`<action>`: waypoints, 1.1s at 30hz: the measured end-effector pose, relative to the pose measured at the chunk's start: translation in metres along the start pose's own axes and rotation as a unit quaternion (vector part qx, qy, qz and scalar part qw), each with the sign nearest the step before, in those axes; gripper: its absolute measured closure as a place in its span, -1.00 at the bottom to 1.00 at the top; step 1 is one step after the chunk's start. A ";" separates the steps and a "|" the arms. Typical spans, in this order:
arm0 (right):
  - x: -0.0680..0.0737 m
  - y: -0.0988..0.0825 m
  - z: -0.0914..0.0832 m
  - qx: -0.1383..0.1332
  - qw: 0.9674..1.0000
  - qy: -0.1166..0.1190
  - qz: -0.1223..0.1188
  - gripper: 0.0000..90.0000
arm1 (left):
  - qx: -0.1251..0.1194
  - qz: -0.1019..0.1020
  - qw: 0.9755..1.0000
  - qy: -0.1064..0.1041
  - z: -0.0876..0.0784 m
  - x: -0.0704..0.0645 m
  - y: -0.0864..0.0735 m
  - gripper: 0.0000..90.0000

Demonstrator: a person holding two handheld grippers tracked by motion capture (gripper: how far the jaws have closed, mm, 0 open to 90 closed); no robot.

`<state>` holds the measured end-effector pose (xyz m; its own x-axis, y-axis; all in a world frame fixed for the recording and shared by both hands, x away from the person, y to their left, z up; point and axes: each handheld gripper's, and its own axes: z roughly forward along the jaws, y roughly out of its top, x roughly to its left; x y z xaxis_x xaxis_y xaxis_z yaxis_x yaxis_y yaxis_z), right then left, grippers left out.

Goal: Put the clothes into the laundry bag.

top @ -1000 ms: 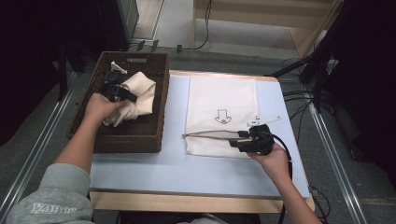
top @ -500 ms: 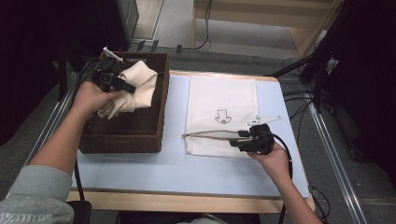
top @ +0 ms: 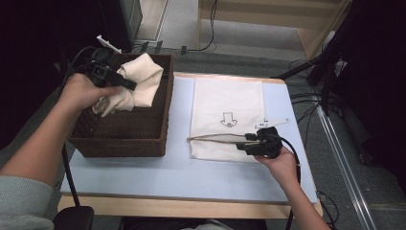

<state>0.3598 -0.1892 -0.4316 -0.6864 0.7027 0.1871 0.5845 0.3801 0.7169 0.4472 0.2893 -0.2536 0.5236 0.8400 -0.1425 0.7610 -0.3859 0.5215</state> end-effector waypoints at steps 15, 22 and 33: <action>-0.001 0.000 0.000 0.002 1.000 -0.002 0.002 -0.08 | -0.015 0.060 0.997 -0.041 -0.022 -0.041 0.003 0.28; -0.002 0.000 -0.001 0.000 1.000 -0.002 0.004 -0.07 | -0.015 0.109 0.991 -0.075 -0.026 -0.078 0.005 0.27; -0.006 0.000 -0.004 -0.006 1.000 -0.002 0.011 -0.07 | -0.011 0.165 0.979 -0.121 -0.024 -0.122 0.005 0.27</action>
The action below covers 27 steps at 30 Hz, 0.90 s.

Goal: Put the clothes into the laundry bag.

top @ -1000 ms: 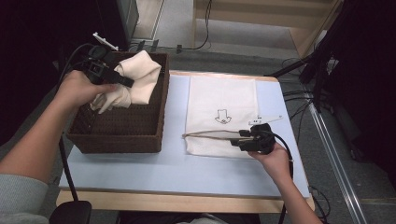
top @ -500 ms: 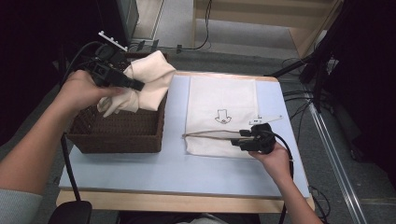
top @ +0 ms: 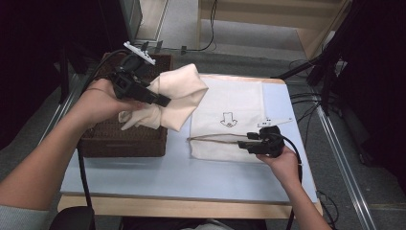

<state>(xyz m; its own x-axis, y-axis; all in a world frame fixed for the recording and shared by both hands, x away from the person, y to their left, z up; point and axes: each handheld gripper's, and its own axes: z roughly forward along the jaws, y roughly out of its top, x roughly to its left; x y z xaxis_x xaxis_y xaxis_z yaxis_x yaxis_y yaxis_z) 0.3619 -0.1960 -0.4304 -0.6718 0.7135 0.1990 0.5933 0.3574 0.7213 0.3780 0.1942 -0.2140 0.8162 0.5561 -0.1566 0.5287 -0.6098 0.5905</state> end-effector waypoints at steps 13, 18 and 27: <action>-0.003 0.000 -0.003 -0.004 1.000 0.002 0.000 0.00 | 0.000 0.049 0.997 -0.053 0.020 -0.044 0.008 0.27; -0.005 0.000 -0.005 -0.010 1.000 0.002 0.001 0.00 | 0.005 0.060 0.996 -0.065 0.035 -0.056 0.004 0.26; -0.007 -0.001 -0.006 -0.009 1.000 -0.003 0.007 -0.01 | 0.020 0.072 0.994 -0.086 0.064 -0.070 -0.008 0.26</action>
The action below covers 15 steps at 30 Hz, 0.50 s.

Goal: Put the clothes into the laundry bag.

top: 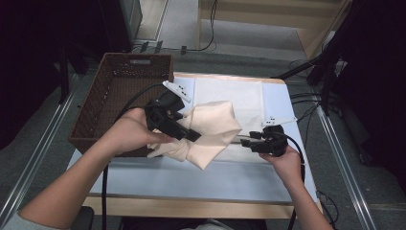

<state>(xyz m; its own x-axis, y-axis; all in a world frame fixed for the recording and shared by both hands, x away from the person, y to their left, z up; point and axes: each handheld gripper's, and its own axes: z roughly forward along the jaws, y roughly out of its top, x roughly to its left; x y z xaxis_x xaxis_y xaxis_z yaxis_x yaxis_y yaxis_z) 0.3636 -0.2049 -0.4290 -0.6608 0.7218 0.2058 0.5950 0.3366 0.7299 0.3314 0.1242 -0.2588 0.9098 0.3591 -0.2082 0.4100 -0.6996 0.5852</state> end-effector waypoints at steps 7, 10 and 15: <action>-0.006 0.001 -0.005 -0.007 1.000 -0.001 0.010 0.03 | 0.006 0.008 1.000 -0.002 0.023 -0.008 -0.012 0.24; -0.009 0.000 -0.006 -0.004 1.000 -0.006 0.010 0.03 | 0.012 0.009 1.000 -0.007 0.034 -0.010 -0.016 0.24; -0.011 -0.001 -0.006 -0.004 1.000 -0.012 0.010 0.03 | 0.020 0.011 1.000 -0.016 0.055 -0.015 -0.021 0.24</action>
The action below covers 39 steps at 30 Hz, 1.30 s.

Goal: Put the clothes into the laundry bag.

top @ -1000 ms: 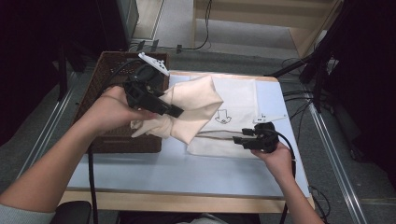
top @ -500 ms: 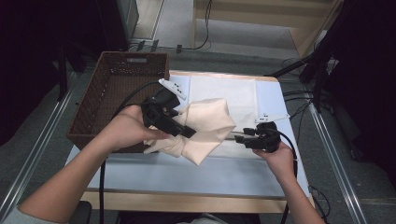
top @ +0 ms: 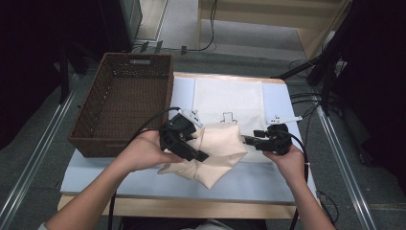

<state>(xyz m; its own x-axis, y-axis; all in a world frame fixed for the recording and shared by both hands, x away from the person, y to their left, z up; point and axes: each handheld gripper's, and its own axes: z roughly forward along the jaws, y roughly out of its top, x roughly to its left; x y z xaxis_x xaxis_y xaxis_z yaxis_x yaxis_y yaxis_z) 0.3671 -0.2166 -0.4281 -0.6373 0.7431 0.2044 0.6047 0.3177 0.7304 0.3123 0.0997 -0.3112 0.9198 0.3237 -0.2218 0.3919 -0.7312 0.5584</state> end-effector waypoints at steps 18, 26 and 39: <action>-0.009 -0.003 -0.002 -0.010 1.000 -0.018 0.003 0.06 | 0.021 -0.010 1.000 -0.004 0.071 0.005 -0.022 0.23; -0.005 0.000 0.005 -0.002 1.000 -0.013 -0.010 0.06 | 0.021 -0.043 0.999 0.021 0.096 0.017 -0.034 0.21; 0.003 0.009 0.033 0.030 0.999 -0.018 -0.041 0.02 | 0.006 -0.082 0.996 0.023 0.112 0.031 -0.051 0.13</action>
<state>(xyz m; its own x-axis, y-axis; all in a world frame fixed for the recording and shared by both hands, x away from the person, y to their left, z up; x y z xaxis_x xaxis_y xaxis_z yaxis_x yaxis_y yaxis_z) 0.3863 -0.1920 -0.4418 -0.6693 0.7331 0.1209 0.5791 0.4127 0.7031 0.3228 0.0798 -0.4365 0.8421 0.4656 -0.2723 0.5366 -0.6731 0.5089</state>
